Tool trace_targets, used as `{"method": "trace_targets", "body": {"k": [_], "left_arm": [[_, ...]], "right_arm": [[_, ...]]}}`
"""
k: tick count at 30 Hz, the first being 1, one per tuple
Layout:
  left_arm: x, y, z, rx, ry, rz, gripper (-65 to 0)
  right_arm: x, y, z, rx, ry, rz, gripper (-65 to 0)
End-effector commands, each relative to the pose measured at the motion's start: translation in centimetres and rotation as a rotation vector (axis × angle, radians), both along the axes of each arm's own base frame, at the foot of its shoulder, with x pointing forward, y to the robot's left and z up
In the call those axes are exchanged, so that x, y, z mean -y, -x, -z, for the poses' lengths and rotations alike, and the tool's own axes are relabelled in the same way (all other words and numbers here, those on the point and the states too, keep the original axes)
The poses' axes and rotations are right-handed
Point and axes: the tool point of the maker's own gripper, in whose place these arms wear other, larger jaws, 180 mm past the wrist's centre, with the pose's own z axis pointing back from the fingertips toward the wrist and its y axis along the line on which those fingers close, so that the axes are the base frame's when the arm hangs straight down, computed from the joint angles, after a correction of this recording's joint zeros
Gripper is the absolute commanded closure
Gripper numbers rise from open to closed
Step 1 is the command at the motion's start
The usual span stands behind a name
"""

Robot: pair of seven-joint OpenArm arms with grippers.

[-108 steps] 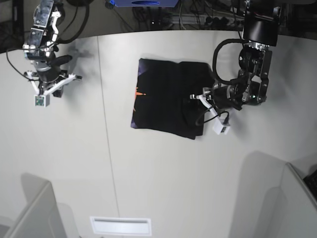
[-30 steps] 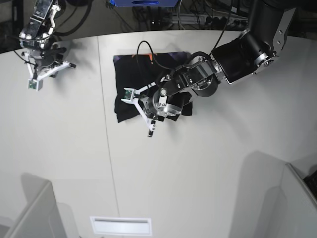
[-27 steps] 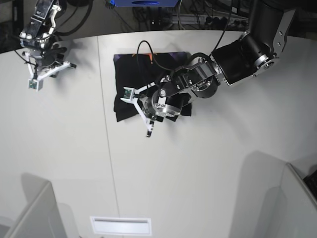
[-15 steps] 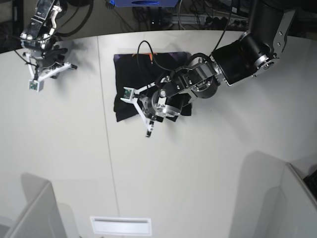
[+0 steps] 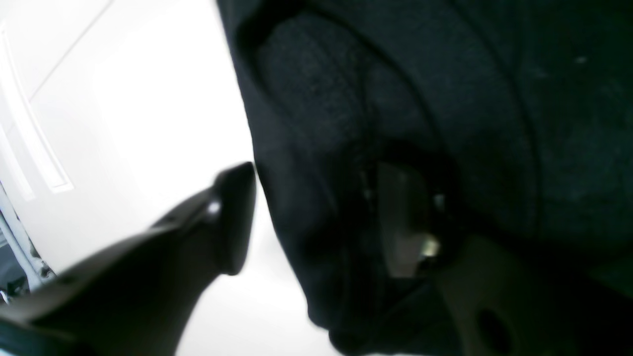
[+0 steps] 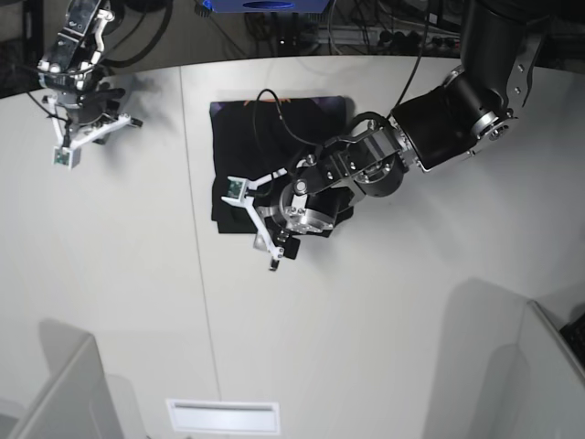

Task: Fold the T-shirt properly
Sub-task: 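Press the shirt flat with the left gripper and open it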

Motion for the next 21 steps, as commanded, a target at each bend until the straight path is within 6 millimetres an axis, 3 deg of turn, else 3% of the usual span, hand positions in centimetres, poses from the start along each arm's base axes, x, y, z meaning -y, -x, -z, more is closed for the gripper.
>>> {"method": "trace_targets", "body": {"k": [1,4,11,17,19,21], "left_arm": [[0.9,-1.6,-2.3,0.057,0.03,0.01,-43.4],[1.5,-1.8,-3.5,0.081,0.05,0.026,-46.9],[2.2,-2.3,-5.6,0.126,0.083,0.05,-46.6],[1.3,-4.6,-9.7,0.175,0.228,-0.07,-46.2],[-0.4,-5.2,-11.0,0.191,0.286,-0.139,-43.4],[-2.1,-5.2,-12.1,0.208,0.342,-0.201,-33.7]], "right_arm": [[0.2,-0.7,-0.9,0.038,0.016,-0.008,0.0],[0.2,-0.7,-0.9,0.038,0.016,-0.008,0.0],[0.2,-0.6,-0.8,0.035,0.016,-0.008,0.0],[0.4,-0.6,-0.9,0.035,0.02,-0.011,0.0],[0.3,-0.6,-1.0,0.036,0.023,-0.029,0.0],[-0.1,-0.8,-1.0,0.037,0.026,-0.088,0.0]]}}
